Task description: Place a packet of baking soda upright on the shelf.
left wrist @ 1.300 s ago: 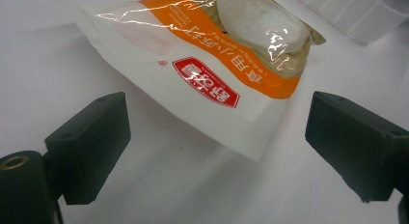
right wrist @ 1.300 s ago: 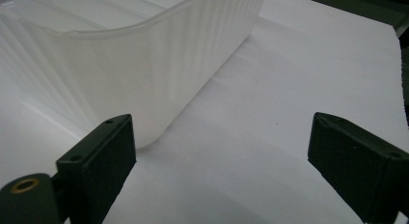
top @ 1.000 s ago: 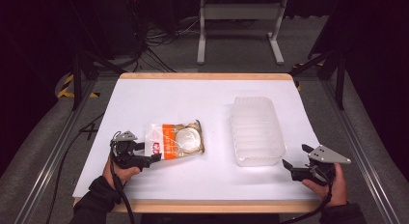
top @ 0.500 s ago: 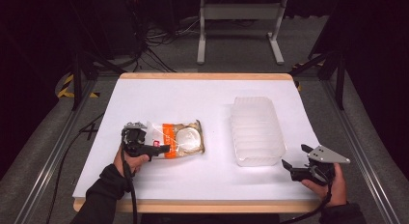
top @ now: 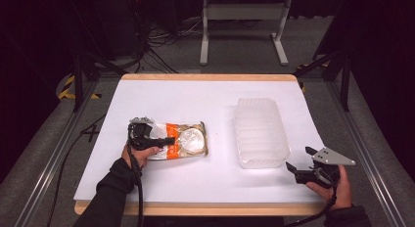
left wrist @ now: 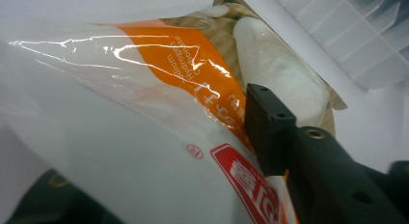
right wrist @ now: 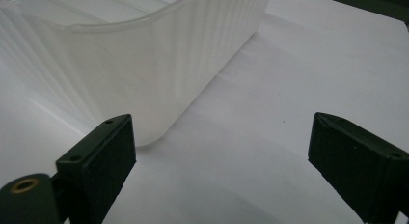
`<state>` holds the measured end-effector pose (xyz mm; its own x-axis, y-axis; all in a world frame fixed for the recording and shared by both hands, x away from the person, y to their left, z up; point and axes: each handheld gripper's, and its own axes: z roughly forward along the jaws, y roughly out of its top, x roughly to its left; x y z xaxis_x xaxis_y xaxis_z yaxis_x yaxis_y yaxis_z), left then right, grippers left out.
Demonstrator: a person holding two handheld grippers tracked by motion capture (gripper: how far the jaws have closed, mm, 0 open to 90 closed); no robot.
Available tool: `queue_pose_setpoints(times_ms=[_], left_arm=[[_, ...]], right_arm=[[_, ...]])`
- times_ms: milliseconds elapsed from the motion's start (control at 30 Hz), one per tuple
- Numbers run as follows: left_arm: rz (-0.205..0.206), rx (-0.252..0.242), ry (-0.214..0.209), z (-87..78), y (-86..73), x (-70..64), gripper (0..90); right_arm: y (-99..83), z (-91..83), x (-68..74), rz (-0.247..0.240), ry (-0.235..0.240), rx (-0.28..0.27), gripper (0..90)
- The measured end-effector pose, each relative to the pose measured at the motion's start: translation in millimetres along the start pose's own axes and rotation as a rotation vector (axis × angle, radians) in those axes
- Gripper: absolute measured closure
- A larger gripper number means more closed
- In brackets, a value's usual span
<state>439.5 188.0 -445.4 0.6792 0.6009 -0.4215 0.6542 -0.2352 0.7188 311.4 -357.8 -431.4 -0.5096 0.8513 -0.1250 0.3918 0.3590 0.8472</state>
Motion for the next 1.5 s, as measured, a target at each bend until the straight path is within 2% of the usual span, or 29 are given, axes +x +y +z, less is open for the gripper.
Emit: queue_pose_setpoints(times_ms=[33, 67, 100, 167, 300, 500, 667, 767, 933, 1100, 1167, 1200, 1267, 1367, 1467, 1500], left_arm=[[0.021, -0.004, -0.006, -1.9, 0.8, -1.6, 78.2], [0.040, -0.007, -0.012, -3.4, 1.6, -3.8, 78.2], [0.066, -0.005, -0.020, -5.2, 2.3, -5.7, 84.2], [0.105, -0.009, -0.019, -7.7, 3.9, -9.2, 88.6], [0.169, -0.011, 0.008, -10.5, 8.2, -19.3, 89.6], [0.216, -0.030, -0.008, -17.3, 16.7, -26.6, 89.7], [0.308, -0.015, -0.002, -22.0, 34.2, -39.3, 89.7], [0.362, 0.023, 0.003, -24.1, 45.0, -48.1, 89.7], [0.474, 0.140, 0.027, -27.8, 67.8, -70.9, 89.7], [0.642, 0.281, 0.091, -25.3, 93.2, -102.3, 89.7], [0.655, 0.294, 0.090, -23.8, 95.9, -105.6, 89.7], [0.681, 0.321, 0.103, -21.1, 99.4, -111.4, 89.7], [0.705, 0.363, 0.117, -16.1, 105.1, -119.0, 89.6], [0.736, 0.400, 0.121, -11.4, 109.7, -127.0, 89.6], [0.751, 0.434, 0.082, -8.1, 114.8, -130.6, 89.6], [0.740, 0.436, 0.042, -7.2, 115.8, -130.3, 89.7]], right_arm=[[-0.1, 0.1, 0.0, 0.000, 0.001, 0.001, 10.5], [-0.1, 0.1, 0.0, 0.000, 0.001, 0.001, 10.5], [-0.1, 0.1, 0.0, -0.001, 0.001, 0.001, 10.4], [-0.2, -0.2, -0.3, 0.002, 0.002, 0.000, 10.5], [-0.3, 0.2, -0.5, 0.003, 0.003, 0.001, 10.4], [-0.2, 0.5, -0.4, 0.005, 0.005, 0.005, 10.4], [-0.2, 0.0, -0.5, 0.006, 0.003, 0.005, 10.5], [-0.6, 0.1, -0.8, 0.008, 0.003, 0.007, 10.4], [-0.9, 0.1, -1.3, 0.009, 0.003, 0.007, 10.4], [-1.2, 1.0, -1.0, 0.008, 0.004, 0.015, 10.4], [-1.4, 1.3, -0.7, 0.007, 0.005, 0.018, 10.5], [-1.4, 1.3, -0.7, 0.007, 0.005, 0.018, 10.5], [-1.5, 1.2, -0.4, 0.004, 0.005, 0.018, 10.5], [-1.9, 1.0, -1.1, 0.006, 0.005, 0.018, 10.5], [-2.4, 1.0, -1.8, 0.008, 0.003, 0.017, 10.5], [-2.4, 0.9, -1.9, 0.008, 0.002, 0.017, 10.4]])
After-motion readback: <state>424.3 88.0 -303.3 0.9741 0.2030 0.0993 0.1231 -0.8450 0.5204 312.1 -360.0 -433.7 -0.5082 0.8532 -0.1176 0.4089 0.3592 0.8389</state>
